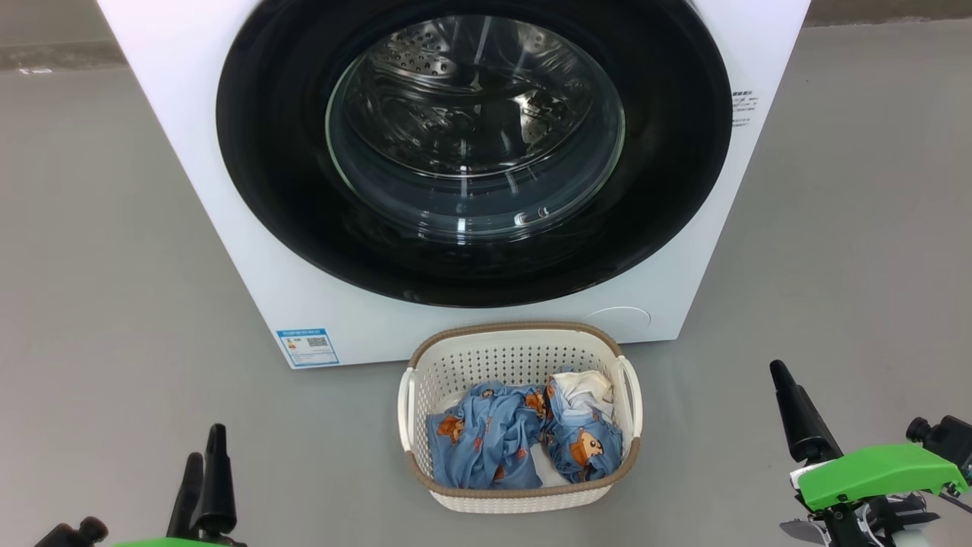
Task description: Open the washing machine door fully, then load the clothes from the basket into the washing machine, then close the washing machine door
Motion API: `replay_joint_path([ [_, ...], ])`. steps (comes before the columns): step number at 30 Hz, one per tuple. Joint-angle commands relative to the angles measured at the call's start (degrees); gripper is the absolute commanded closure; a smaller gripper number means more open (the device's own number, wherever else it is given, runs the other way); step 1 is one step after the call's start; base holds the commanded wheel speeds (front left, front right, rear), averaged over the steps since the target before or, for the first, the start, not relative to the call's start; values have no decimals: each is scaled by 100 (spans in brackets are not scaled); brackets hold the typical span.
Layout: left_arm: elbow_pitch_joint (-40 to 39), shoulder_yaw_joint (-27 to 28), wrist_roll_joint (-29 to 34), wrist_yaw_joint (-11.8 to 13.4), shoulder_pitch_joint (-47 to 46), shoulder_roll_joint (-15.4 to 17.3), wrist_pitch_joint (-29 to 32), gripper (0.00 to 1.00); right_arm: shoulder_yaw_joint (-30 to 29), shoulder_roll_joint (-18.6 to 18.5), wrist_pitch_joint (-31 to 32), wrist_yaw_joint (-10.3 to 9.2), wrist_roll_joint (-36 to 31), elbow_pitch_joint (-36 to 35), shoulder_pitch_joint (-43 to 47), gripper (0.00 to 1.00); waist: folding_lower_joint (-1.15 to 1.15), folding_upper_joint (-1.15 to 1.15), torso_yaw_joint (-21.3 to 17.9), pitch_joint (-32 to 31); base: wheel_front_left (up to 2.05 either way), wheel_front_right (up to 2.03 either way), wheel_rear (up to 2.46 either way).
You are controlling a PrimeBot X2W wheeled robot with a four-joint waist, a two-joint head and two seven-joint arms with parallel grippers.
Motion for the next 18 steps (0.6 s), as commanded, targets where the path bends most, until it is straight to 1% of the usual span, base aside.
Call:
replay_joint_path([
  [1,-163,58,164,40,-207,94,-65,0,69,-118,-55,15,-119,-123,-269,0,0,0,3,-1,0,0,0],
  [18,-237,-47,1492,109,-245,131,-351,0,446,-314,-343,20,-972,-61,-405,0,0,0,48,73,0,0,0],
])
